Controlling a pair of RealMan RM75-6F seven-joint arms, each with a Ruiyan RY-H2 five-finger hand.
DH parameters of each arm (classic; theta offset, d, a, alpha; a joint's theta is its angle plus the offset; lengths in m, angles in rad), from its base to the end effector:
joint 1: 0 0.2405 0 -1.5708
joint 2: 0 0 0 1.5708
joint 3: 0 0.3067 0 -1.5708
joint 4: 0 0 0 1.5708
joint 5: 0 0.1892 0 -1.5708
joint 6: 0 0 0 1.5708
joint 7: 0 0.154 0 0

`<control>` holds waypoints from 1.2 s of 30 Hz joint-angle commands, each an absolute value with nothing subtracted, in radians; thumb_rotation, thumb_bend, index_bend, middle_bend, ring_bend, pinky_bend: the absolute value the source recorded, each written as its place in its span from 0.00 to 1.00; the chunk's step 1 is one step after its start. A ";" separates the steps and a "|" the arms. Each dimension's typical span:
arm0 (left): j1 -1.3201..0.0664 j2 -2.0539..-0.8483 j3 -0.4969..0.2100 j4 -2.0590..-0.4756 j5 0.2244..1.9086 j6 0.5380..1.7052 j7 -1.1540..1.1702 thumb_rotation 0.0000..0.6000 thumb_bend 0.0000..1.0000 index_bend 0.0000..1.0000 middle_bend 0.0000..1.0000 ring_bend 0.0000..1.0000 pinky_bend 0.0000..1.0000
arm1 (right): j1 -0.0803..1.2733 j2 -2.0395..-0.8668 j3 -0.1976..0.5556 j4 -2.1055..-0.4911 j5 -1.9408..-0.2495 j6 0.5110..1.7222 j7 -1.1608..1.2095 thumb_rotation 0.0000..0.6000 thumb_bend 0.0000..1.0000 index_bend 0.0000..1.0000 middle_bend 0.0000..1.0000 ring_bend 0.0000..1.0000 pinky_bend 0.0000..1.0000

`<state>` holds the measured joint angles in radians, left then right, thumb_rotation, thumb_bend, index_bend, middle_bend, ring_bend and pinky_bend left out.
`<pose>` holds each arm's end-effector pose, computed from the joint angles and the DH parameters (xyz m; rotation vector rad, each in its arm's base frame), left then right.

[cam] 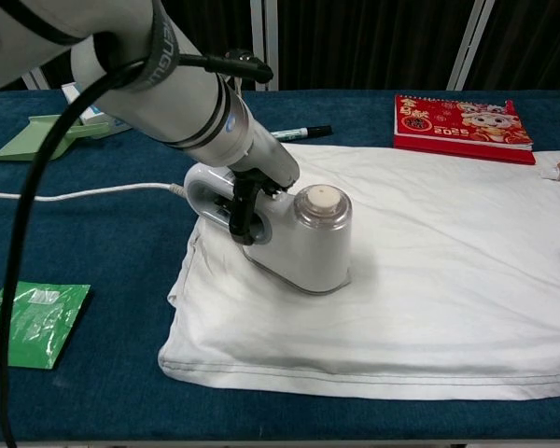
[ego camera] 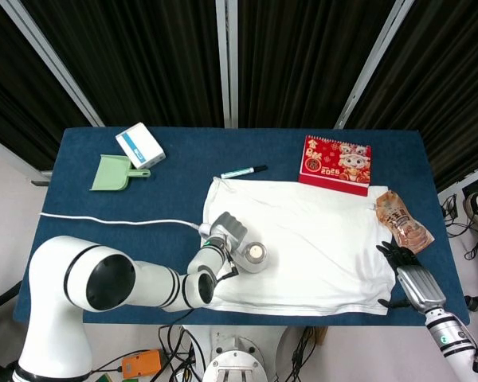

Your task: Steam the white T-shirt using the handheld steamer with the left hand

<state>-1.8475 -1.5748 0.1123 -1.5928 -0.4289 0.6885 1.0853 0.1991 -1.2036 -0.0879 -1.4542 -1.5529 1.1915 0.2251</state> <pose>0.0336 0.3935 -0.0645 -2.3151 -0.7136 -0.0133 -0.3752 -0.1992 0.1230 1.6428 -1.2511 0.7825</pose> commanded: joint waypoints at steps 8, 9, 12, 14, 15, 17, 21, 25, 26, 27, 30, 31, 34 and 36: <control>-1.803 -1.578 0.181 -1.432 -0.628 0.625 1.111 0.84 0.63 0.75 0.86 0.68 0.61 | 0.190 -1.209 -0.088 -1.441 -1.549 1.201 0.241 1.00 0.01 0.00 0.00 0.00 0.05; -1.798 -1.571 0.185 -1.428 -0.638 0.625 1.115 0.84 0.63 0.75 0.86 0.68 0.61 | 0.190 -1.209 -0.088 -1.440 -1.548 1.201 0.242 1.00 0.01 0.00 0.00 0.00 0.05; -1.775 -1.539 0.190 -1.429 -0.656 0.625 1.119 0.84 0.63 0.75 0.86 0.68 0.61 | 0.189 -1.208 -0.087 -1.439 -1.547 1.202 0.243 1.00 0.01 0.00 0.00 0.00 0.05; -1.756 -1.511 0.192 -1.437 -0.661 0.625 1.117 0.84 0.63 0.75 0.86 0.68 0.60 | 0.190 -1.208 -0.085 -1.440 -1.548 1.203 0.242 1.00 0.01 0.00 0.00 0.00 0.05; -1.744 -1.496 0.193 -1.441 -0.661 0.624 1.114 0.84 0.63 0.75 0.86 0.68 0.60 | 0.190 -1.208 -0.084 -1.441 -1.550 1.205 0.242 1.00 0.01 0.00 0.00 0.00 0.05; -1.725 -1.471 0.193 -1.448 -0.661 0.622 1.106 0.84 0.63 0.75 0.86 0.68 0.60 | 0.190 -1.206 -0.084 -1.443 -1.552 1.209 0.241 1.00 0.01 0.00 0.00 0.00 0.05; -1.684 -1.408 0.177 -1.485 -0.616 0.602 1.075 0.84 0.63 0.75 0.86 0.68 0.57 | 0.190 -1.205 -0.083 -1.446 -1.555 1.213 0.239 1.00 0.01 0.00 0.00 0.00 0.05; -1.621 -1.348 0.137 -1.532 -0.497 0.565 0.992 0.84 0.63 0.75 0.86 0.67 0.57 | 0.192 -1.206 -0.083 -1.452 -1.562 1.214 0.235 1.00 0.01 0.00 0.00 0.00 0.05; -1.608 -1.342 0.135 -1.539 -0.470 0.564 0.977 0.84 0.63 0.75 0.86 0.67 0.57 | 0.192 -1.206 -0.083 -1.453 -1.563 1.215 0.234 1.00 0.01 0.00 0.00 0.00 0.05; -1.597 -1.340 0.135 -1.543 -0.445 0.566 0.963 0.84 0.63 0.75 0.86 0.67 0.57 | 0.192 -1.206 -0.083 -1.454 -1.563 1.215 0.232 1.00 0.01 0.00 0.00 0.00 0.05; -1.567 -1.352 0.147 -1.535 -0.380 0.588 0.929 0.84 0.62 0.75 0.85 0.65 0.57 | 0.192 -1.204 -0.083 -1.459 -1.564 1.218 0.226 1.00 0.01 0.00 0.00 0.00 0.05; -1.554 -1.359 0.150 -1.524 -0.364 0.596 0.911 0.84 0.61 0.75 0.85 0.65 0.57 | 0.191 -1.203 -0.084 -1.461 -1.563 1.219 0.224 1.00 0.01 0.00 0.00 0.00 0.05; -1.521 -1.376 0.159 -1.488 -0.326 0.612 0.873 0.82 0.61 0.74 0.83 0.64 0.56 | 0.188 -1.201 -0.085 -1.467 -1.561 1.220 0.219 1.00 0.01 0.00 0.00 0.00 0.05; -1.504 -1.381 0.167 -1.468 -0.315 0.612 0.856 0.82 0.60 0.74 0.82 0.63 0.54 | 0.186 -1.199 -0.086 -1.470 -1.559 1.220 0.216 1.00 0.01 0.00 0.00 0.00 0.05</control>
<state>-1.5146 -1.3741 0.1599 -1.4819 -0.3246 0.6062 0.8693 0.1860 -1.1996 -0.0859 -1.4698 -1.5587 1.2198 0.2160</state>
